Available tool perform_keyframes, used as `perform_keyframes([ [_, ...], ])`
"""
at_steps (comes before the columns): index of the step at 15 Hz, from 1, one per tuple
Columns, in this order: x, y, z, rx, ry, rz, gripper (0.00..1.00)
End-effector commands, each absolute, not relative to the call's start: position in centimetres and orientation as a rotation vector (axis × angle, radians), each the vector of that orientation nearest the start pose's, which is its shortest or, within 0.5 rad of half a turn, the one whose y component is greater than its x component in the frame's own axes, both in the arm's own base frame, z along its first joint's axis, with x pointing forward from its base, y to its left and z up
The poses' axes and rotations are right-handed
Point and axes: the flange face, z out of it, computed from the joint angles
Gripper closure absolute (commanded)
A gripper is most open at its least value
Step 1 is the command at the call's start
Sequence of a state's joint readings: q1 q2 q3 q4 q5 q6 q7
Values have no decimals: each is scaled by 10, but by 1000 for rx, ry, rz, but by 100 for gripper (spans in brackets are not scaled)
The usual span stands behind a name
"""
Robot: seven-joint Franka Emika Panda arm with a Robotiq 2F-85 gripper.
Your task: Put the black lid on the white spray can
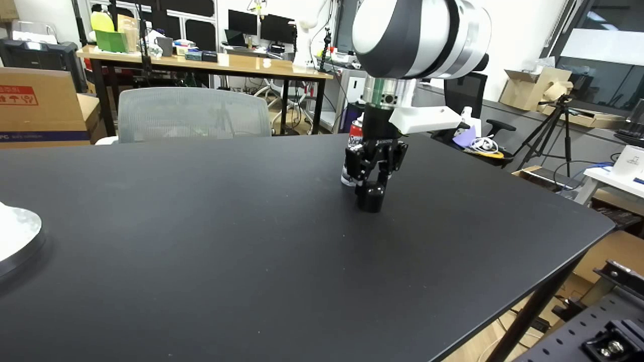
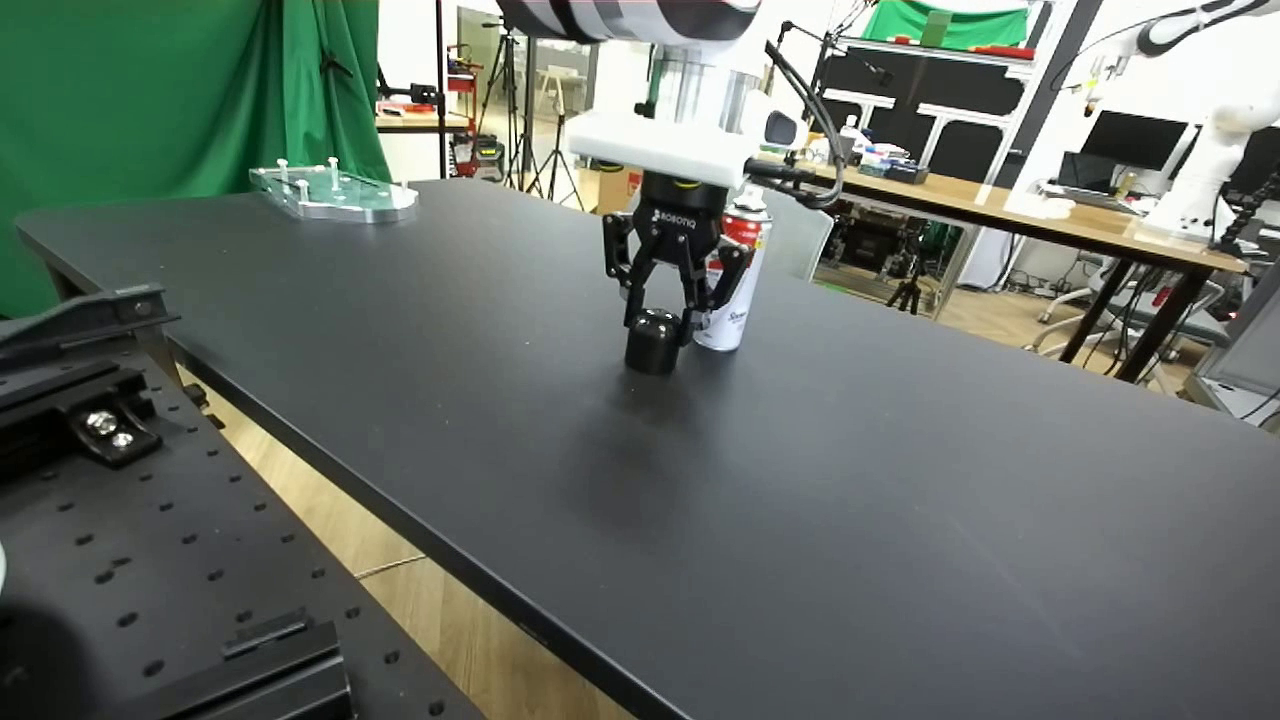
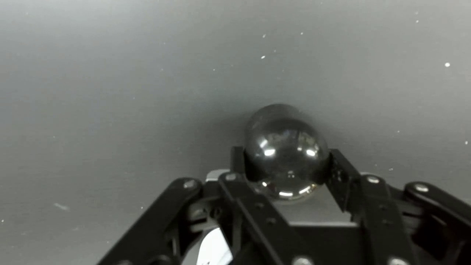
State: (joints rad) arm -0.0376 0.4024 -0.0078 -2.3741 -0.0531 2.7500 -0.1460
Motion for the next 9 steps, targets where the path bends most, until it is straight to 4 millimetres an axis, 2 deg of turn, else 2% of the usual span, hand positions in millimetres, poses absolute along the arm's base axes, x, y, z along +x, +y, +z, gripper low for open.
perform_keyframes([
  [1, 504, -22, 168, -3150, -261, 37, 68],
  [5, 503, -20, 201, -3151, -310, 25, 68],
  [9, 505, -18, 247, -3145, -382, 40, 68],
])
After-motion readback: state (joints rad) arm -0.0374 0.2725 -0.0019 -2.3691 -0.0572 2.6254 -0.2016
